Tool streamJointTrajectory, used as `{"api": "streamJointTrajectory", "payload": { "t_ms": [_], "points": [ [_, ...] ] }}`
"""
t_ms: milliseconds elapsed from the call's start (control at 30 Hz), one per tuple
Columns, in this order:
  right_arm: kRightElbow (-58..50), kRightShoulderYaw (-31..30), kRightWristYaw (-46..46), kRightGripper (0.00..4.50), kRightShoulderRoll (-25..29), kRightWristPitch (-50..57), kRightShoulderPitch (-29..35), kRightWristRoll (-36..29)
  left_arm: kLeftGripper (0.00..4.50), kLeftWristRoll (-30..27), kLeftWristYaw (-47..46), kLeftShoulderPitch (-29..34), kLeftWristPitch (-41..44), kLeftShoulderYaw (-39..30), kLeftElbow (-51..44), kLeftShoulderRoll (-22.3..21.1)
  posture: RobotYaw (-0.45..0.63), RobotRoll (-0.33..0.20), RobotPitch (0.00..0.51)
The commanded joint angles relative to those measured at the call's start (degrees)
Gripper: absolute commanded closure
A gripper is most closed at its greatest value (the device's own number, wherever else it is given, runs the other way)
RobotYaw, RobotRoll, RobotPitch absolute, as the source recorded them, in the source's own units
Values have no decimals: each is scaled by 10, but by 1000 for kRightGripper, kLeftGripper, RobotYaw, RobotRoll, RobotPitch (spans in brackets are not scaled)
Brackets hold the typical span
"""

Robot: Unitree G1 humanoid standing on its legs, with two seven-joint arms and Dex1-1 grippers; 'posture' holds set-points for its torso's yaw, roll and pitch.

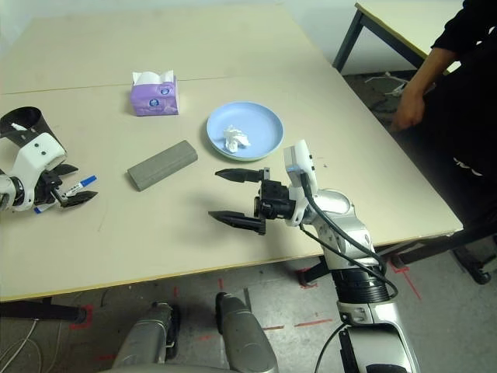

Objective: Organize and tidy the items on the table.

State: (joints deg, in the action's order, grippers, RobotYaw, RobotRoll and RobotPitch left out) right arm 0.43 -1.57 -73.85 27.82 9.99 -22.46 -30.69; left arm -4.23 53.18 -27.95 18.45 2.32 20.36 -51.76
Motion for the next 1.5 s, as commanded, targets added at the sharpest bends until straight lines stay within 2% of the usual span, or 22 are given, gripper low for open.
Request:
{"api": "streamJointTrajectory", "payload": {
  "t_ms": [33,467,1000,1033,1067,1133,1433,1500],
  "points": [
    [-7,-4,1,0,5,3,8,3,24,10,5,16,6,0,2,-7,-116,0,169],
    [-14,-7,2,0,4,9,6,2,24,22,-15,31,75,-2,-9,-27,-113,0,177],
    [-29,-7,8,0,5,16,13,2,24,11,-5,34,141,-2,-4,-27,-126,0,181],
    [-29,-7,8,0,5,17,14,1,415,7,-5,33,143,-6,-3,-24,-126,0,181],
    [-30,-6,9,0,5,17,14,1,586,2,-5,31,146,-10,-3,-21,-127,0,180],
    [-31,-5,10,0,6,18,15,1,1204,-7,-6,27,145,-18,-3,-16,-127,0,180],
    [-28,-6,14,0,4,17,12,1,4193,-10,-9,12,133,-17,1,-13,-126,0,174],
    [-27,-6,13,0,3,16,11,1,4219,-10,-8,11,131,-16,3,-12,-126,0,174]
  ]
}}
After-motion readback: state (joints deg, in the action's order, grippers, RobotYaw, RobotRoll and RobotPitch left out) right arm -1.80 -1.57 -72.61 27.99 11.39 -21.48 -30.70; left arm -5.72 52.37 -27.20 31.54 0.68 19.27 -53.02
